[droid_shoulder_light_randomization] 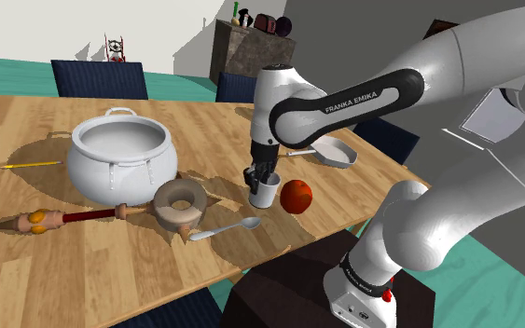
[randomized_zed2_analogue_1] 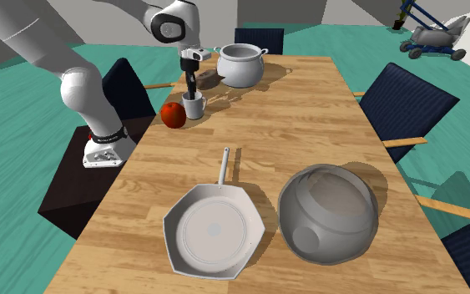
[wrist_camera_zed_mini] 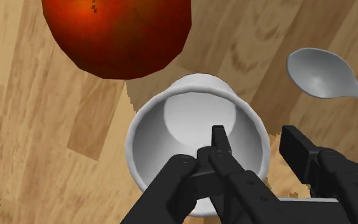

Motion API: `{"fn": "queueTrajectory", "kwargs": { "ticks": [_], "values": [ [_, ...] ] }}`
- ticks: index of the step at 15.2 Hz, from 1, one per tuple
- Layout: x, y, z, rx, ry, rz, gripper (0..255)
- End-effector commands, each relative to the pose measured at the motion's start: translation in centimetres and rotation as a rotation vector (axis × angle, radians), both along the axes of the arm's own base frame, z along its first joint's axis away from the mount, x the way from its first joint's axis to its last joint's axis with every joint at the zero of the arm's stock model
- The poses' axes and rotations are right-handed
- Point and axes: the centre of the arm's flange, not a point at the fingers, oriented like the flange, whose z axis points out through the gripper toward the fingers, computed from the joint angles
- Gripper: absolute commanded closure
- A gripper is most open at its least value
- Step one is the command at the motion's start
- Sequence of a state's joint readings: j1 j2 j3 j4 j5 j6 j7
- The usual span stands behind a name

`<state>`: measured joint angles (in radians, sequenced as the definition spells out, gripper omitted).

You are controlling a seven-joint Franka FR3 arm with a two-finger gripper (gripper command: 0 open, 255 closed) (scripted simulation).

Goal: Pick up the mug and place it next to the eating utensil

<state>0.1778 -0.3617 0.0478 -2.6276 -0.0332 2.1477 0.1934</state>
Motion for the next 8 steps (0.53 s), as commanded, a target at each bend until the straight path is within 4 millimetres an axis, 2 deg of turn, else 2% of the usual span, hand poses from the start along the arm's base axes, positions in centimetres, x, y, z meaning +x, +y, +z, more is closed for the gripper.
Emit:
{"fn": "queueTrajectory", "kwargs": {
  "ticks": [1, 5, 8],
  "values": [
    [0.0, 0.0, 0.0, 0.000, 0.000, 0.000, 0],
    [0.0, 0.0, 0.0, 0.000, 0.000, 0.000, 0],
    [0.4, 0.3, 3.9, 0.000, 0.000, 0.000, 0]
  ]
}}
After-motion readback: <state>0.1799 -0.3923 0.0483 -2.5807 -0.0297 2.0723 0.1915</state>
